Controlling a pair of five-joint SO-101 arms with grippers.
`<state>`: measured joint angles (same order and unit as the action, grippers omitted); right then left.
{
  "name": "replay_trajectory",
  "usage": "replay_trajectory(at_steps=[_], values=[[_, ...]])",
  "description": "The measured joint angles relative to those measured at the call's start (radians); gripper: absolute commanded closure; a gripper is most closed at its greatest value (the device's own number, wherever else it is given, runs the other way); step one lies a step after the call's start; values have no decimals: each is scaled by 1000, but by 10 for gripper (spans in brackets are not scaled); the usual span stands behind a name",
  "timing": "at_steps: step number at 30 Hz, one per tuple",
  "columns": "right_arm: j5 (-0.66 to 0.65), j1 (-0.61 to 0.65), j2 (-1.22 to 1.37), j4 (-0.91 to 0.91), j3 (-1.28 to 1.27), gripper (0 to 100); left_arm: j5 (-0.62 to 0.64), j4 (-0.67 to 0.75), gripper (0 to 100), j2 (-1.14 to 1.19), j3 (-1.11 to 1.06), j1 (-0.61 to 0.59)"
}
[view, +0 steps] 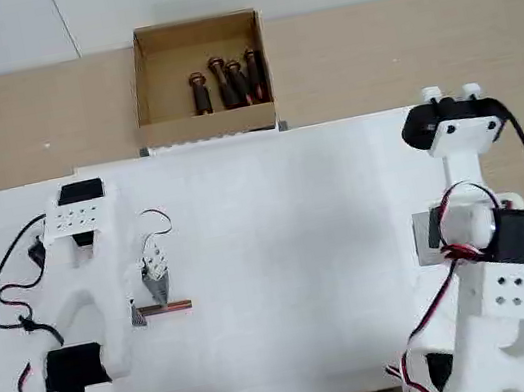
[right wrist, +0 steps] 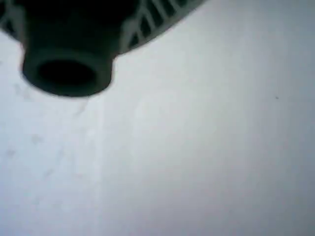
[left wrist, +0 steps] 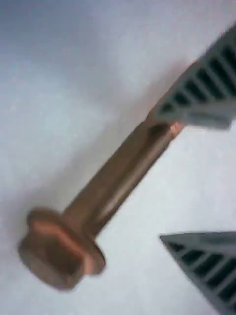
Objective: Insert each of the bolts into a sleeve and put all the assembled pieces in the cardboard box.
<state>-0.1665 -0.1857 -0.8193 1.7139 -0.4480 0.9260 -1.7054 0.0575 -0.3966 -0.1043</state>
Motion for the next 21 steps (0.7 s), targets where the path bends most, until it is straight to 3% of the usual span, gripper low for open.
replay_trajectory(at_steps=[21], values=[[0, 0, 0, 0, 0, 995, 0, 3, 731, 0, -26, 3]])
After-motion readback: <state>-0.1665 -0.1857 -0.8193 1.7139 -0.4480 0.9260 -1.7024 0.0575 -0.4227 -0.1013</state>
